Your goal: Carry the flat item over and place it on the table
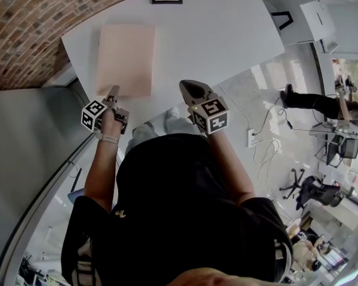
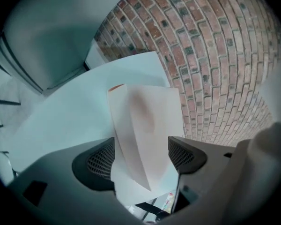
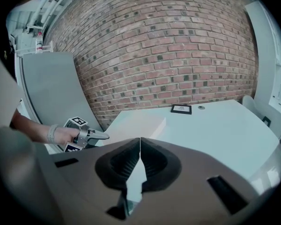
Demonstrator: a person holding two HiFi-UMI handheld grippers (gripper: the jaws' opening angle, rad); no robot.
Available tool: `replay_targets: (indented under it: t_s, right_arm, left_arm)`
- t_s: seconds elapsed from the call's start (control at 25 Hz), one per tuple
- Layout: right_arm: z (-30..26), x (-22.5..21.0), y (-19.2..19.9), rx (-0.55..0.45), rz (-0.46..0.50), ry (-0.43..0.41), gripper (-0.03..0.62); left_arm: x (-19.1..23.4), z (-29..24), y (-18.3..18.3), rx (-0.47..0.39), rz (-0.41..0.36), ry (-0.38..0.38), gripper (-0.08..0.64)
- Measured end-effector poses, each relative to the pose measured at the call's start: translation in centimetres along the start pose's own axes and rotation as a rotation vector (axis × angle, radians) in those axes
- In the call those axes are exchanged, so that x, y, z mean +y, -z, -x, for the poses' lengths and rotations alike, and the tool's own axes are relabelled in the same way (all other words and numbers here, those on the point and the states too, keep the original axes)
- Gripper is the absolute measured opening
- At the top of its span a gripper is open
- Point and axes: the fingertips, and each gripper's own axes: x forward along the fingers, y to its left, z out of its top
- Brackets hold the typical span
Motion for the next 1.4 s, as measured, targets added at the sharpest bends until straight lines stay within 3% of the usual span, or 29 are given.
replay_targets:
  t_s: [0.16,0.4,0.64,0.84,1.04,1.2,1.4]
  right_arm:
    - [-0.4,0.0,-0.8,-0.010,0.011,-0.026,0.012]
    - [-1.3,1.6,-4.3,-0.056,0.064,-0.118,0.011]
    - [-0.6,3.9,-8.8,-0.142,0.114,-0.221,0.011]
    - [0.5,6.6,-12.7,-0.229,0.178,-0.321,0.011]
    - [2.4,8.9,-15.3,-0.317,0.215,-0.402,0.011]
    - [4.0,10.6,-16.9,-0.377,0.255,-0.454,0.011]
    - [5.2,12.0,-17.9,-0.418,0.291,-0.503,0.011]
  left_arm:
    - [-2.6,2.4,-0.9,-0.056,-0.159,0.000,0.344]
    - [-8.3,5.7,-1.7,-0.122,-0.344,0.106,0.323]
    - [-14.0,9.7,-0.9,-0.203,-0.628,0.189,0.148]
    - [-19.0,13.6,-0.5,-0.319,-0.872,0.282,0.012]
    - [-22.6,17.1,1.0,-0.369,-1.066,0.396,0.005]
    - [-24.3,19.7,2.1,-0.419,-1.209,0.394,0.005]
    - [-26.0,22.3,3.1,-0.494,-1.334,0.389,0.005]
